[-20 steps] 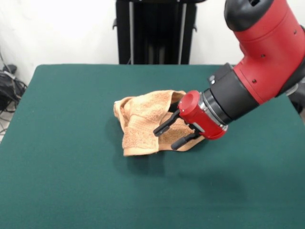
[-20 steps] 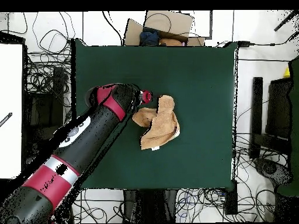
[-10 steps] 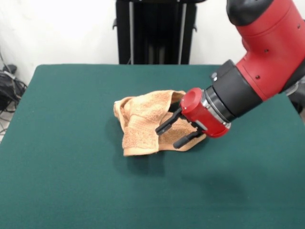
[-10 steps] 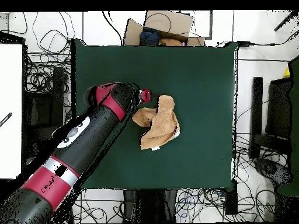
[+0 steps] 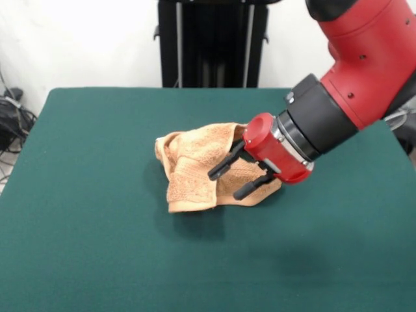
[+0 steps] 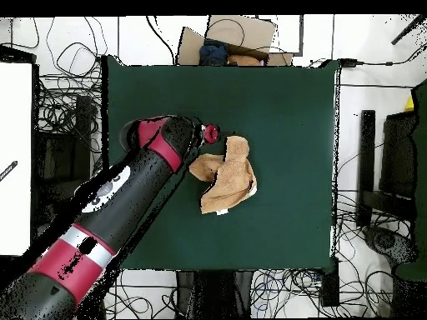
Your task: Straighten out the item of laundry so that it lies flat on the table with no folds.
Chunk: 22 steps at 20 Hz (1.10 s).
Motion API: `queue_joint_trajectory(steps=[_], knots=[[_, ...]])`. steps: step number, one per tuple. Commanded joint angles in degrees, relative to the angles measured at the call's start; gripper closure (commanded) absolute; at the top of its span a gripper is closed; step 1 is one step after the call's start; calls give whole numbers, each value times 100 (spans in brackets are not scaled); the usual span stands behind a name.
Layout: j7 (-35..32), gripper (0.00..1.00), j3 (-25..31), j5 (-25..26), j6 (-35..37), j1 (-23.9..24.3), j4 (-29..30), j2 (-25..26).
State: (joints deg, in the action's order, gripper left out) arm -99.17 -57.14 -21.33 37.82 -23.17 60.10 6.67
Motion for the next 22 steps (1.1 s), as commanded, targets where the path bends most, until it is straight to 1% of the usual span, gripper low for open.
queue_joint_trajectory(steps=[1, 7, 16, 22], knots=[[-690, 0, 910, 247, -212, 245, 150, 23], [-716, 0, 922, 268, -205, 251, 127, 30], [-661, 0, 979, 388, -425, 254, 168, 94], [-819, 0, 1003, 486, -586, 190, 253, 117]])
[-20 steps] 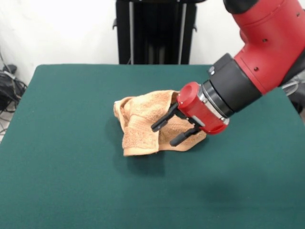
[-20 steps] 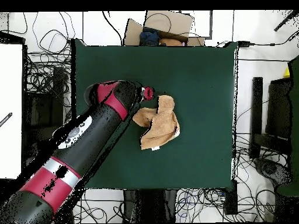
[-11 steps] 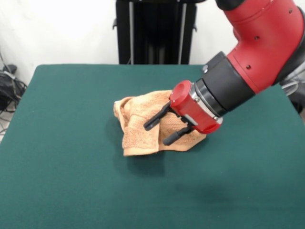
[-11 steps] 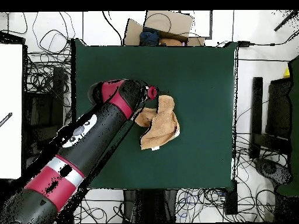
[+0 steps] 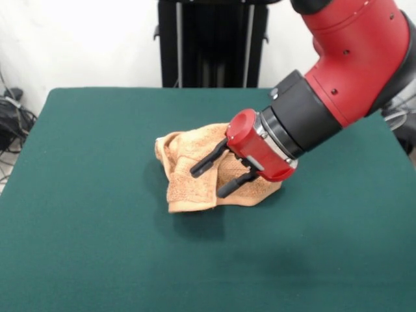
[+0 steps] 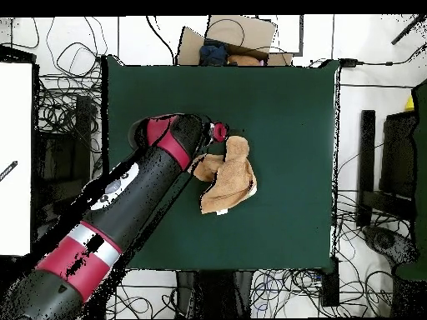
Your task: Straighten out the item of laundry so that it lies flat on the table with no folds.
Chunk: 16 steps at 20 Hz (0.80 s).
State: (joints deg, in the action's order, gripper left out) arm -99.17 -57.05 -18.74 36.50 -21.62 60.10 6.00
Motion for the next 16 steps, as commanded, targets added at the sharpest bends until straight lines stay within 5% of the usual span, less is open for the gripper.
queue_joint_trajectory(steps=[1, 16], knots=[[-823, 0, 991, 236, -453, 37, 235, 197], [-849, 0, 661, 620, -711, -119, -51, 473]])
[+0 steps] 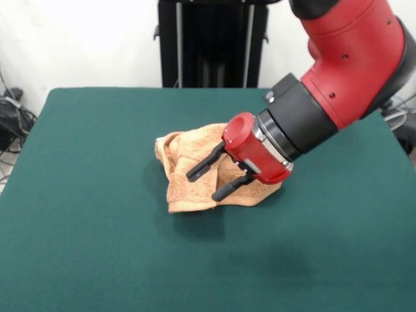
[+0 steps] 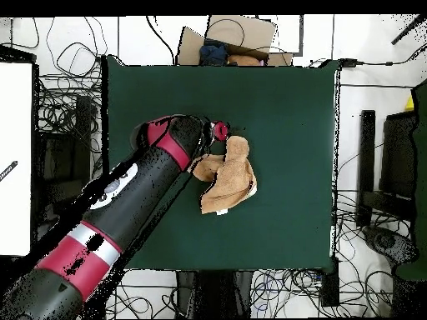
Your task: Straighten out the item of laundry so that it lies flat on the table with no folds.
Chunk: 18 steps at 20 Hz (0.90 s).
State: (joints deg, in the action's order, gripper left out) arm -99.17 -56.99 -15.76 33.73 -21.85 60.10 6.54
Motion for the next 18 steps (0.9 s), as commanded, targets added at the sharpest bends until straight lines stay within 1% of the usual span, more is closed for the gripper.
queue_joint_trajectory(steps=[1, 6, 18], knots=[[-831, 0, 673, 337, -407, -92, -64, 415], [-899, 0, 651, 390, -294, -137, -101, 421], [-1205, 0, 764, 401, -420, -472, 371, 320]])
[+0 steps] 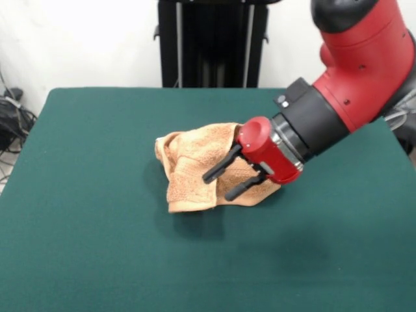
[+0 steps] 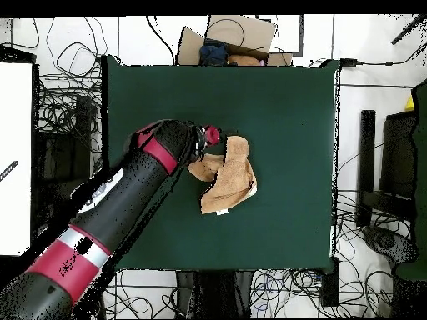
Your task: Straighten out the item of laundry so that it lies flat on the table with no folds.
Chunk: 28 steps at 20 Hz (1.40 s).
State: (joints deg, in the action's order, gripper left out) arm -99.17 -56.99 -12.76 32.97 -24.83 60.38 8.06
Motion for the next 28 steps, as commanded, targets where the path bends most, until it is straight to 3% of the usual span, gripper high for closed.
queue_joint_trajectory(steps=[1, 16, 28], knots=[[-1209, 0, 782, 95, -349, -205, 398, 137], [-1396, 0, 877, 6, -791, -422, 894, 70], [-1230, 0, 1612, -224, -1202, -101, 1305, -282]])
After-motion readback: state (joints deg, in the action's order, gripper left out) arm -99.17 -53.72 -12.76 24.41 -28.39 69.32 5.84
